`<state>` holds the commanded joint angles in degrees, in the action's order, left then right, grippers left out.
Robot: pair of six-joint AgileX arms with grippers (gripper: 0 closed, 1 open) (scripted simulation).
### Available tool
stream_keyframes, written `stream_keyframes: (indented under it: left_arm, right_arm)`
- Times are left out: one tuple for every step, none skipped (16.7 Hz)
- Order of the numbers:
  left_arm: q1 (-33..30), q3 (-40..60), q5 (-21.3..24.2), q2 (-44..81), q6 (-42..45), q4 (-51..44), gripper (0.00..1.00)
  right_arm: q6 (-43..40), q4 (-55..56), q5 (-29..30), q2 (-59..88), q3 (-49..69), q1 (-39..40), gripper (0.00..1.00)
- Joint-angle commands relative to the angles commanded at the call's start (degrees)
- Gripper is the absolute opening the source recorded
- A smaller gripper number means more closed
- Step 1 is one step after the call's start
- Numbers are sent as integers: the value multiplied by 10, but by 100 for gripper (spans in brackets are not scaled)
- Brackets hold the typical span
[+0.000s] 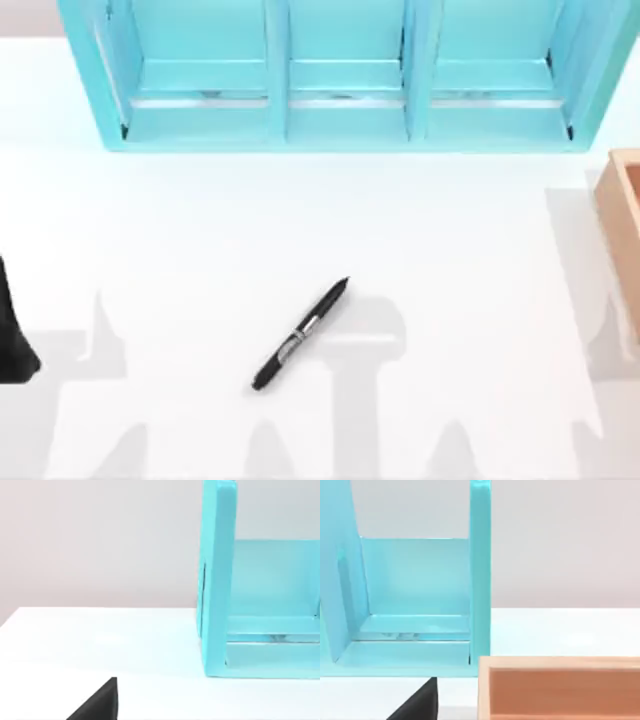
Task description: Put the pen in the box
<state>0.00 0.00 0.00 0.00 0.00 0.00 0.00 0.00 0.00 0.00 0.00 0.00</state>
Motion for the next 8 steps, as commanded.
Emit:
stream_keyframes:
  left_arm:
    - [0,0,0,0,0,0,100]
    - [0,0,0,0,0,0,100]
    - [0,0,0,0,0,0,100]
    - [0,0,0,0,0,0,100]
    - [0,0,0,0,0,0,100]
    - [0,0,0,0,0,0,100]
    - [0,0,0,0,0,0,100]
    - [0,0,0,0,0,0,100]
  right_arm:
    - [0,0,0,0,0,0,100]
    - [0,0,0,0,0,0,100]
    - [4,-3,-1,4,4,3,100]
    - [13,-9,-3,13,13,8,100]
    - [26,-18,-5,28,26,17,100]
    - [43,-30,-8,47,44,27,100]
    - [64,-45,-10,71,65,39,100]
    - [87,-63,-12,101,90,53,100]
